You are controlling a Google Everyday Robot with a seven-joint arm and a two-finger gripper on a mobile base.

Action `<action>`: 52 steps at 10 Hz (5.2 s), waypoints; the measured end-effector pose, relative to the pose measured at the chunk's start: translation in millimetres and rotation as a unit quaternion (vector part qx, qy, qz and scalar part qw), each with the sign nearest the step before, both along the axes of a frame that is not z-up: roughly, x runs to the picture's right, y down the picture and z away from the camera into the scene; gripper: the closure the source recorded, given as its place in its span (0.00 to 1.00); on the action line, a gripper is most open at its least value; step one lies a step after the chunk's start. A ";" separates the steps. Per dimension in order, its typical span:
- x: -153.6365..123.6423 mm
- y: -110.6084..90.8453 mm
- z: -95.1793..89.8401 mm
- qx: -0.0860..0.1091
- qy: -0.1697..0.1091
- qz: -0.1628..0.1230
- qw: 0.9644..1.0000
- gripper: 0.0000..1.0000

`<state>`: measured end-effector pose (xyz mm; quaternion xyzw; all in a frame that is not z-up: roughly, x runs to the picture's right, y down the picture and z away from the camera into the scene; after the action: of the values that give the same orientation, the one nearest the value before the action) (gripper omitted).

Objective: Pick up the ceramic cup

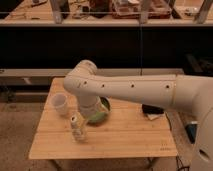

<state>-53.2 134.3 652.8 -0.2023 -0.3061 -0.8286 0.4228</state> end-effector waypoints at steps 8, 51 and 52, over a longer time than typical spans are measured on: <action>0.0 0.0 0.0 0.000 0.000 0.000 1.000 0.20; -178.2 -90.9 197.7 0.018 -0.104 0.271 0.957 0.42; -181.0 -90.3 201.8 0.021 -0.102 0.266 0.958 0.51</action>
<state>-234.2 44.0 854.5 -0.0189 -0.3731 -0.7088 0.5984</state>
